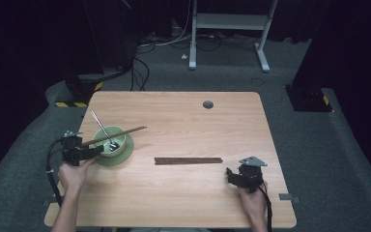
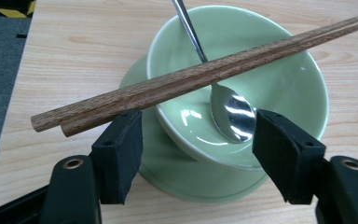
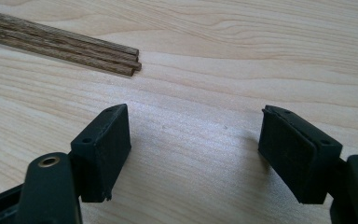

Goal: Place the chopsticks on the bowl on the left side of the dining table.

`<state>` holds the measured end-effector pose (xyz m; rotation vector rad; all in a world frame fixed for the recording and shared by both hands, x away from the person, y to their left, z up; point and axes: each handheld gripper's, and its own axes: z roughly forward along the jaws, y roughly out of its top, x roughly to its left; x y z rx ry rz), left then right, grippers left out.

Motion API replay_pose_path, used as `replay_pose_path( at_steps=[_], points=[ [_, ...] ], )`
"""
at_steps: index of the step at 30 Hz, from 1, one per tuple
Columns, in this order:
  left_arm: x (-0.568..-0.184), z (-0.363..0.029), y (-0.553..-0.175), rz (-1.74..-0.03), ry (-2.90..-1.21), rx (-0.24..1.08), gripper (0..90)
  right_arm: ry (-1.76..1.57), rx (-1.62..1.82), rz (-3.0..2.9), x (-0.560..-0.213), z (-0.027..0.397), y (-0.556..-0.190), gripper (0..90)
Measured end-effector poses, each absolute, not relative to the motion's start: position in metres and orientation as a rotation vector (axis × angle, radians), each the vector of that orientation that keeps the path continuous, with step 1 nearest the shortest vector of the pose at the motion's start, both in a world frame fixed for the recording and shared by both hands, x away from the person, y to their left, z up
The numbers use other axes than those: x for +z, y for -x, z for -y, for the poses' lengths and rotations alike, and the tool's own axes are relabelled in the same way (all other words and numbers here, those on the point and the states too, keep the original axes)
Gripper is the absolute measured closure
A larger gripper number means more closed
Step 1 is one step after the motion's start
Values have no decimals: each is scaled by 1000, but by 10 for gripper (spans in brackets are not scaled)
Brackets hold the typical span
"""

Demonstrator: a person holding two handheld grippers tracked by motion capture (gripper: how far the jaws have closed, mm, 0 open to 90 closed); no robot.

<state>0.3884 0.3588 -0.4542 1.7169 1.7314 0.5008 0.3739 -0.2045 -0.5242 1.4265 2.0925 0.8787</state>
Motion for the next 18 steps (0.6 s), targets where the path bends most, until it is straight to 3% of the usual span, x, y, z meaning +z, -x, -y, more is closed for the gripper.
replay_pose_path(
  at_steps=[18],
  points=[
    [-455,-363,-405,-1776,-1733,546,350,-1426,879,-2092,-524,204,-374,245]
  ],
)
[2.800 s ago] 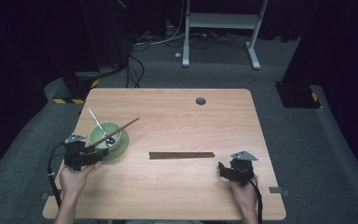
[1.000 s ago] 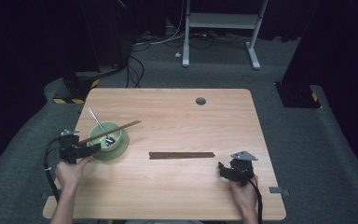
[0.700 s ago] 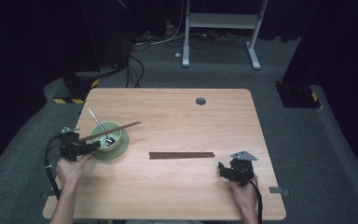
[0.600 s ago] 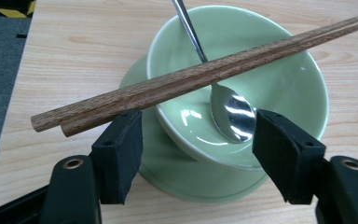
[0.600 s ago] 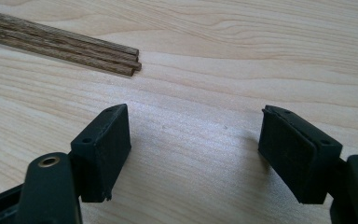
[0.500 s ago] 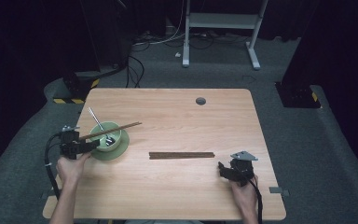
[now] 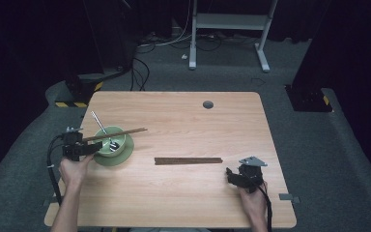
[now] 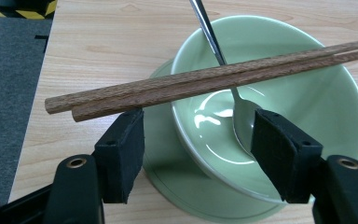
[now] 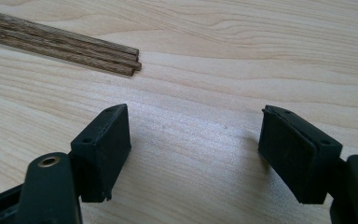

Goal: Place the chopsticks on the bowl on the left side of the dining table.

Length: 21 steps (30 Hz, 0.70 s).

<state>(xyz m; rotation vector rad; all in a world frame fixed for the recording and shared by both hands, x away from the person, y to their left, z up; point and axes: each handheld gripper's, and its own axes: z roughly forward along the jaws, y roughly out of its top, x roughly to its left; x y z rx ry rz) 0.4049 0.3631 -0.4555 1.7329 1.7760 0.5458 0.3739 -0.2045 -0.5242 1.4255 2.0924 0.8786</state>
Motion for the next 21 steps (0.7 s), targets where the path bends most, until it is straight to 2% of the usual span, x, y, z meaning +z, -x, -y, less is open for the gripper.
replay_pose_path(
  at_steps=[21],
  points=[
    [-454,-364,-422,-1795,-1732,563,343,-1425,880,-2091,-524,204,-374,246]
  ],
)
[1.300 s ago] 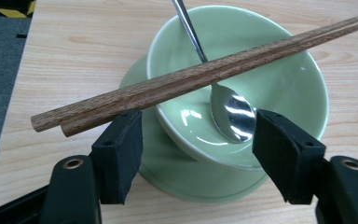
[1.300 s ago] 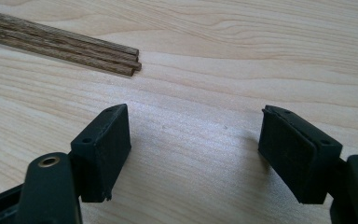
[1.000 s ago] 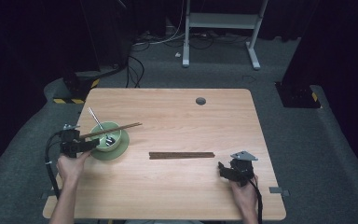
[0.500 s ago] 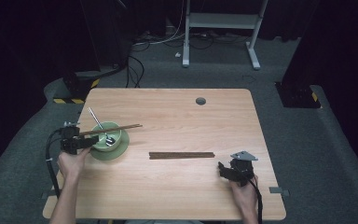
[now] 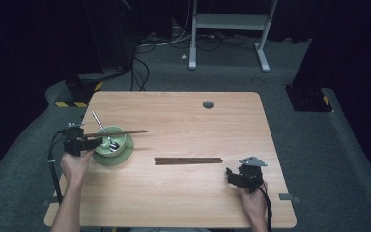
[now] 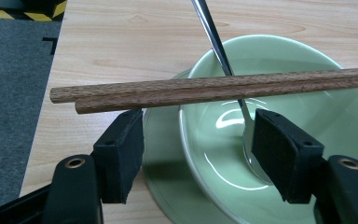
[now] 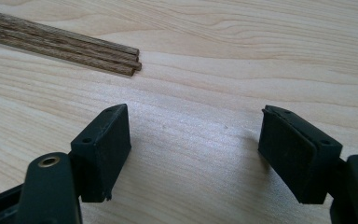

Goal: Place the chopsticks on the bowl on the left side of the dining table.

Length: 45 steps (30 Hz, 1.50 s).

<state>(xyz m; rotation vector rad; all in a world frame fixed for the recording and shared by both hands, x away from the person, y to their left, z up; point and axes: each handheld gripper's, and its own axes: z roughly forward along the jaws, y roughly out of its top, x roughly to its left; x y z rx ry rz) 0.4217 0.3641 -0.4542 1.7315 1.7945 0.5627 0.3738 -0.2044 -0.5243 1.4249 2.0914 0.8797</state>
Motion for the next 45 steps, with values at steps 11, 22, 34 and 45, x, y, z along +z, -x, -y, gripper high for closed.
replay_pose_path(
  at_steps=[11,22,34,45],
  points=[
    [-457,-367,-424,-1801,-1717,555,342,-1425,880,-2091,-524,204,-374,245],
    [-453,-361,-421,-1772,-1735,564,334,-1424,880,-2092,-524,204,-374,246],
    [-442,-346,-410,-1685,-1741,595,305,-1425,880,-2092,-524,204,-374,245],
    [-432,-331,-408,-1620,-1745,621,302,-1425,880,-2092,-524,204,-374,245]
  ],
)
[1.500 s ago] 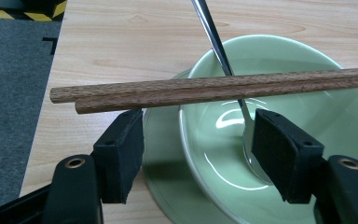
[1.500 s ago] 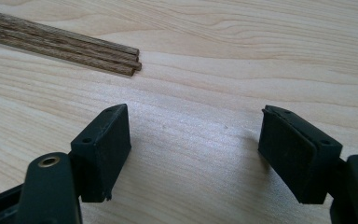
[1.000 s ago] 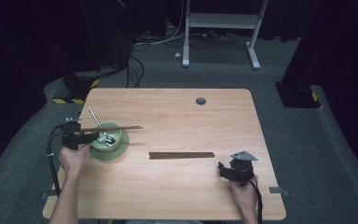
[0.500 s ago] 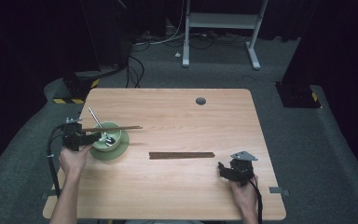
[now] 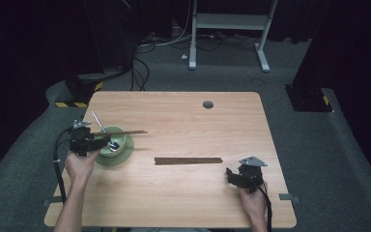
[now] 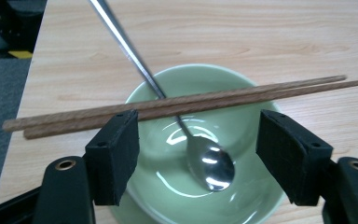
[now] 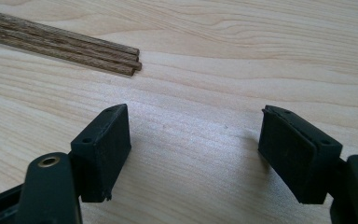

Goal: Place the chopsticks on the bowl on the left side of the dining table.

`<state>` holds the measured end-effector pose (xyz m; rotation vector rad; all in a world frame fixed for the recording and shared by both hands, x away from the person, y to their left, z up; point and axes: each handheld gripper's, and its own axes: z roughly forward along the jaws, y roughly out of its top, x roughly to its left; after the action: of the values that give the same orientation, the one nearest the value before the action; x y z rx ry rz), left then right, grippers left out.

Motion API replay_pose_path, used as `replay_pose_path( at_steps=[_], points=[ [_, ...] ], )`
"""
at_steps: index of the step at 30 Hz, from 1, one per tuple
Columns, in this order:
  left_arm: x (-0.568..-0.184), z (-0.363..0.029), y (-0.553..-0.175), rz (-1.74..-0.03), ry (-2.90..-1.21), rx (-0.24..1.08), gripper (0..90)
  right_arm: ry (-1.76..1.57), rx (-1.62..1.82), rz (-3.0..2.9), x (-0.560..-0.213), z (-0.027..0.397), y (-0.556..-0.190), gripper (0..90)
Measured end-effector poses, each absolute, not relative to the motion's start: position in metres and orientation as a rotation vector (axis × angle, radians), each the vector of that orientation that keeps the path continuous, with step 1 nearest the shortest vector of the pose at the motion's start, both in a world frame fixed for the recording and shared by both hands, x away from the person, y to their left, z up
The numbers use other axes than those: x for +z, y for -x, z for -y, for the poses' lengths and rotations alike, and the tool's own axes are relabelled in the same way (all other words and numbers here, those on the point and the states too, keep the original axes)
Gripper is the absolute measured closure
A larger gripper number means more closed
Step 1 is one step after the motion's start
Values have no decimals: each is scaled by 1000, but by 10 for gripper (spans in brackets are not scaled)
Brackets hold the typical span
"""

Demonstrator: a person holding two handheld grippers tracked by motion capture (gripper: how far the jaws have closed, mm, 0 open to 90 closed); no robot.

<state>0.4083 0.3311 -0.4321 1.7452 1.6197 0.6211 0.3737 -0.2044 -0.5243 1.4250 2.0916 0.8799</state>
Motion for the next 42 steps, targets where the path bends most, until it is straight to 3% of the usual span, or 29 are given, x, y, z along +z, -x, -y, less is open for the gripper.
replay_pose_path(
  at_steps=[42],
  points=[
    [-424,-275,-400,-1433,-1821,661,284,-1425,879,-2092,-524,204,-374,245]
  ],
)
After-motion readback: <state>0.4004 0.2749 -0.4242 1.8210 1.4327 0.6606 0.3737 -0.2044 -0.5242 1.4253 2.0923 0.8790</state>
